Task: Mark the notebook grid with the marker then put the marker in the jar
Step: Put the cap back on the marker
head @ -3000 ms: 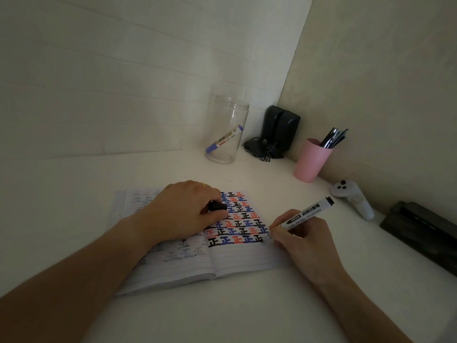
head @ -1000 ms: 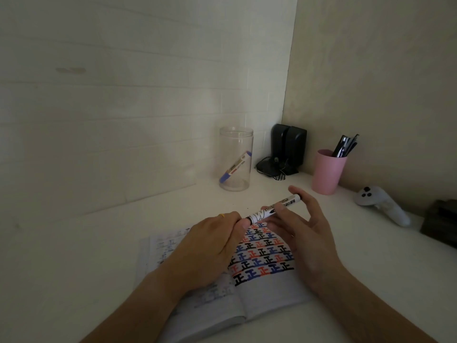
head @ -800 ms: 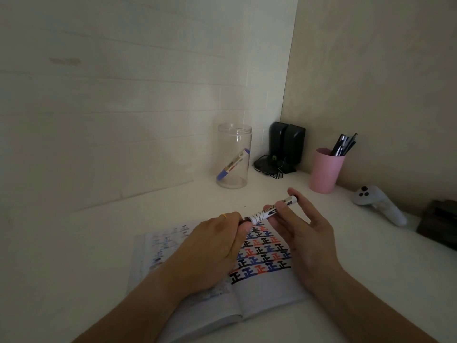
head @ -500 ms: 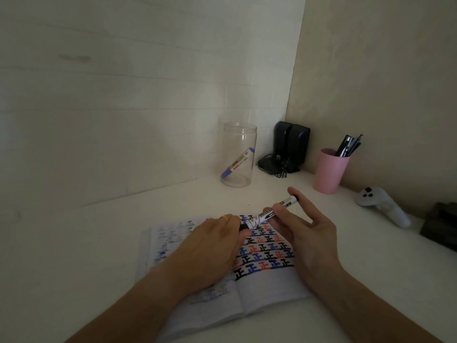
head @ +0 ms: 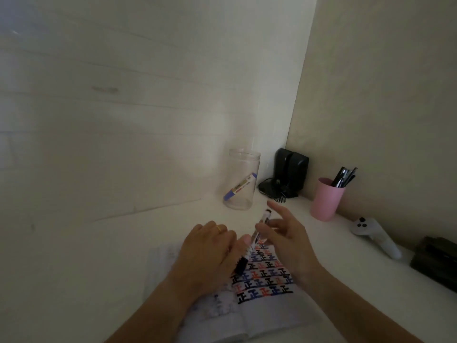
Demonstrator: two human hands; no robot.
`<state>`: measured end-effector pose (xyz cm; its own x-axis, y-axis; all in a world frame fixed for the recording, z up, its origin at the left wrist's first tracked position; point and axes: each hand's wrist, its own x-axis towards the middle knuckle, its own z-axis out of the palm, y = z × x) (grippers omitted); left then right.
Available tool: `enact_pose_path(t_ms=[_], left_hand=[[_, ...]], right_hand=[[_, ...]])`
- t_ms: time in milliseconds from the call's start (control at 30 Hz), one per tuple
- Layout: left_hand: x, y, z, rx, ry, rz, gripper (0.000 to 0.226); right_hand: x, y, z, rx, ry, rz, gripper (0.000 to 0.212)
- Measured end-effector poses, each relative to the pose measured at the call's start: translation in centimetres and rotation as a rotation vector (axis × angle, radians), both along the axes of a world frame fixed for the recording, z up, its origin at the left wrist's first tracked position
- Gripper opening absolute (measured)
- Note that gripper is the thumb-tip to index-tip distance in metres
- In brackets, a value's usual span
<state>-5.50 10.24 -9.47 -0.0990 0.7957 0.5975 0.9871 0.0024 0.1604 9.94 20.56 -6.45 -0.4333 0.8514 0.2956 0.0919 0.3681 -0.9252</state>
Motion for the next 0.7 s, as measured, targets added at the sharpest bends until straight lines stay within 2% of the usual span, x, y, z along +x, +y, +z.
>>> enact_pose_path(t_ms=[100,200,267,533,700], left_hand=[[-1.2,0.4,-0.8,0.027,0.021,0.202,0.055],[-1.9,0.1,-1.0,0.053,-0.03,0.265,0.046],[-2.1,0.0,-0.8,0.048,-0.036,0.281,0.048],[-2.3,0.2,-1.1,-0.004,-0.062,0.304,0.058],[-2.4,0.4,-1.2,-0.038,-0.055,0.307,0.063]], right_hand=[[-2.6,1.7,6.3,0.306,0.072,-0.11,0.04],[-5.8,3.6,11.7,0.569,0.198,-0.213,0.026],[-7.8,4.9,13.4,0.664,0.169,-0.262,0.02],[-11.8,9.5,10.9,0.696,-0.281,-0.393,0.013],[-12.8,10.8,8.7,0.695,-0.467,-0.423,0.021]])
